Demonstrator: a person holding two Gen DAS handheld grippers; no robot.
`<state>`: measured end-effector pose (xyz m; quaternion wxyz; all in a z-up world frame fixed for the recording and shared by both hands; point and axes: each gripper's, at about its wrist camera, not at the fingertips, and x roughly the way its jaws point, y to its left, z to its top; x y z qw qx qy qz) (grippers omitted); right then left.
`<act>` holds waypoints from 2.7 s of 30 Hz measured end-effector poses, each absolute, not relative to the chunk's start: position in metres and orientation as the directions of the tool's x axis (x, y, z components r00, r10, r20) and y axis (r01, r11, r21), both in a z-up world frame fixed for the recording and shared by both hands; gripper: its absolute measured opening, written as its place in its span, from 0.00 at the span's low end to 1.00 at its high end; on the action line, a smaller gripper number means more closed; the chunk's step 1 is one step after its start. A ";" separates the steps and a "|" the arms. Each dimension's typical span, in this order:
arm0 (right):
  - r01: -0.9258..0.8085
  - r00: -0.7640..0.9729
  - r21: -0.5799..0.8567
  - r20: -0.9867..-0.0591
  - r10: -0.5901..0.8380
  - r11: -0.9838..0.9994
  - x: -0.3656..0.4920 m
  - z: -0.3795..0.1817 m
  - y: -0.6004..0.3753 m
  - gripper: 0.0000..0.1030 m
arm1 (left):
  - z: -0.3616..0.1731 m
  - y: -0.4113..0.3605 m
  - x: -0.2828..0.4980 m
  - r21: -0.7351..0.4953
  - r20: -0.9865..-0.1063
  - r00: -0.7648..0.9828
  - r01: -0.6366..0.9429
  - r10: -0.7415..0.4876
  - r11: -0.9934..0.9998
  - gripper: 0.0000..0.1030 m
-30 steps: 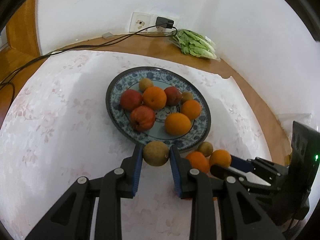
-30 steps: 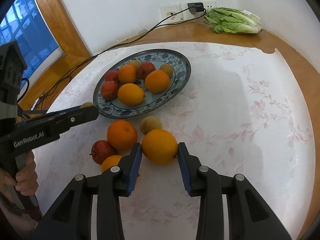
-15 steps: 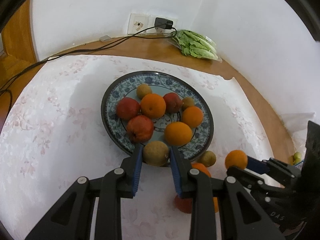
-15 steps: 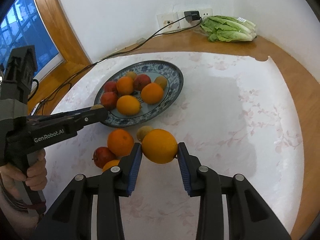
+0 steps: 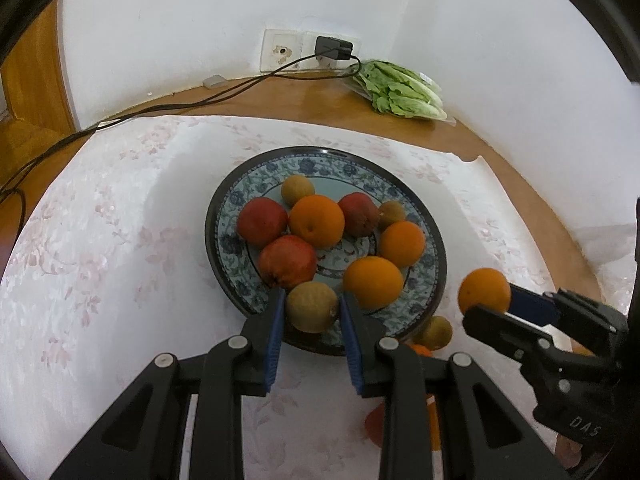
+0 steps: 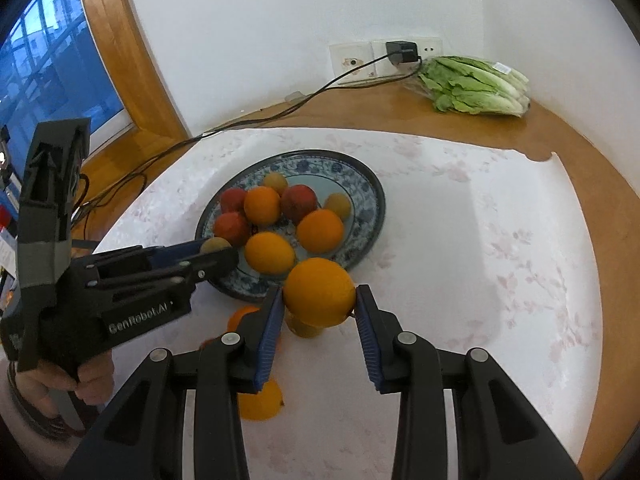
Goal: Organize fruits
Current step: 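Carry the yellow-brown fruit and the orange over the plate with both grippers, then open both grippers to drop the fruits on the plate and withdraw, then grasp a red apple with the left gripper while the right grasps an orange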
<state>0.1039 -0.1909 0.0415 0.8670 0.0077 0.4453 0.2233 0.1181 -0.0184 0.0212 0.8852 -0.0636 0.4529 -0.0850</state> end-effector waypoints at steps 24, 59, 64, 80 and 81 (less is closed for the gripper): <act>-0.408 0.524 0.122 -0.780 0.341 0.905 0.125 0.026 -0.170 0.36 | 0.016 -0.016 0.128 -0.185 -0.791 0.578 0.084 -0.200 0.979 0.28; -0.327 0.545 0.219 -0.751 0.373 0.919 0.078 0.047 -0.209 0.38 | 0.040 -0.030 0.078 -0.219 -0.800 0.539 0.148 -0.265 0.964 0.36; -0.327 0.544 0.217 -0.752 0.371 0.920 0.071 0.048 -0.210 0.38 | 0.036 -0.032 0.072 -0.233 -0.807 0.522 0.149 -0.277 0.961 0.36; -0.327 0.540 0.222 -0.754 0.374 0.919 0.058 0.048 -0.215 0.38 | 0.025 -0.041 0.055 -0.264 -0.816 0.489 0.159 -0.308 0.951 0.36; -0.327 0.539 0.222 -0.755 0.374 0.919 0.058 0.048 -0.215 0.38 | 0.025 -0.041 0.055 -0.268 -0.816 0.488 0.158 -0.311 0.950 0.36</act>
